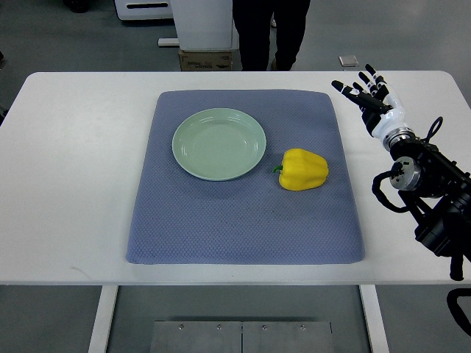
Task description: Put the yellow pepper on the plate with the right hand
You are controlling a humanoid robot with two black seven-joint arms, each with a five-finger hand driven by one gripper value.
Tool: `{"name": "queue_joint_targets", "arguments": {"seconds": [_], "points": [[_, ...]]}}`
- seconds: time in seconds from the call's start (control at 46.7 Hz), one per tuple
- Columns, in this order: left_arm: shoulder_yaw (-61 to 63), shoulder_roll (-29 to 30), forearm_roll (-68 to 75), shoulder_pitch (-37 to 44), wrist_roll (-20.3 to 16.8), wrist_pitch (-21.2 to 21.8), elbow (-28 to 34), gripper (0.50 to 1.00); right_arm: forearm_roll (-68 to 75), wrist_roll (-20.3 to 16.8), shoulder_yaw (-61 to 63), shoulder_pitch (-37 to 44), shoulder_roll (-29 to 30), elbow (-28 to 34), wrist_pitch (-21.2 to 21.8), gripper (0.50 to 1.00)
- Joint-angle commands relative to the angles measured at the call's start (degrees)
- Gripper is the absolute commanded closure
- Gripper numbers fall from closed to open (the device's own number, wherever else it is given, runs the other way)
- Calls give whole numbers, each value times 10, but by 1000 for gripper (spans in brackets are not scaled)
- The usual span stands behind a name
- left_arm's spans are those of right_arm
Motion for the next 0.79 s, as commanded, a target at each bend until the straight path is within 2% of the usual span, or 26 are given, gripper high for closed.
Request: {"name": "queue_joint_targets", "arguments": {"seconds": [0.0, 0.514, 0.642, 0.77], "points": [[0, 0, 1, 0, 0, -1, 0, 500, 0, 0, 0, 1, 0, 0, 0, 500], [0, 0, 0, 0, 0, 0, 0, 500, -1, 0, -20, 0, -4, 15, 3, 500], [0, 0, 1, 0, 0, -1, 0, 500, -2, 3, -58, 0, -32, 44, 22, 500], [0, 0, 0, 0, 0, -1, 0, 500, -4, 32, -120, 3, -66, 80, 30, 500]]}}
